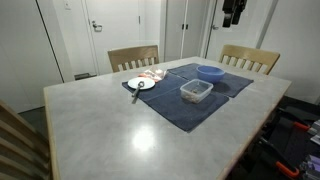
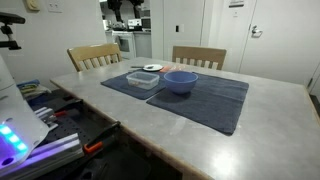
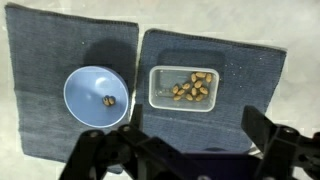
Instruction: Pour the things in the lunchbox into the bowl
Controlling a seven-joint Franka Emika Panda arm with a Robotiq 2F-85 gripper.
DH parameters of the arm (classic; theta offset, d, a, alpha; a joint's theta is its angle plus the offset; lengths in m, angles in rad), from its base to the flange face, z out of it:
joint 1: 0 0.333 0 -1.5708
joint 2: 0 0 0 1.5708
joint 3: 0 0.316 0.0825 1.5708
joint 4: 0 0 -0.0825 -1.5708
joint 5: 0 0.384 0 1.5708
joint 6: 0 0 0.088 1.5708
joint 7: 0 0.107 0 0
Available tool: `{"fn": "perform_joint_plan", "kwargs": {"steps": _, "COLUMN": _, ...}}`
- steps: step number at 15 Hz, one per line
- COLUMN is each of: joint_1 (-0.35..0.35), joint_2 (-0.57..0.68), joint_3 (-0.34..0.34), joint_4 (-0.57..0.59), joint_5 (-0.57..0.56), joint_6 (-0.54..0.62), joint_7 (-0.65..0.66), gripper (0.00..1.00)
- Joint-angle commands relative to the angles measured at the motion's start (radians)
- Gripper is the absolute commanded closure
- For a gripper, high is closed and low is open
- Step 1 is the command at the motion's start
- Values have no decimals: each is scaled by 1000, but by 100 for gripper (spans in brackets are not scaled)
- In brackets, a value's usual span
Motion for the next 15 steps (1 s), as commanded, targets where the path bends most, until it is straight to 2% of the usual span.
{"fn": "perform_joint_plan", "kwargs": {"steps": 1, "joint_1": 24, "joint_2": 194, "joint_3": -34, "joint_4": 128, "joint_5": 68, "joint_6": 27, "joint_7": -115, "gripper": 0}}
{"fn": "perform_joint_plan", "kwargs": {"steps": 5, "joint_1": 20, "joint_2": 342, "joint_3": -30, "joint_4": 200, "joint_5": 165, "joint_6": 50, "joint_7": -155, "gripper": 0}}
{"fn": "perform_joint_plan", "kwargs": {"steps": 9, "joint_1": 15, "joint_2": 458, "joint_3": -8, "joint_4": 228, "joint_5": 214, "joint_6": 93, "joint_7": -121, "gripper": 0}}
{"fn": "perform_joint_plan", "kwargs": {"steps": 13, "joint_1": 16, "joint_2": 548, "joint_3": 13, "joint_4": 220, "joint_5": 234, "joint_6": 190, "joint_7": -113, "gripper": 0}}
{"fn": "perform_joint_plan", "kwargs": {"steps": 15, "joint_1": 12, "joint_2": 589, "joint_3": 32, "joint_4": 212, "joint_5": 282, "joint_6": 266, "joint_7": -155, "gripper": 0}}
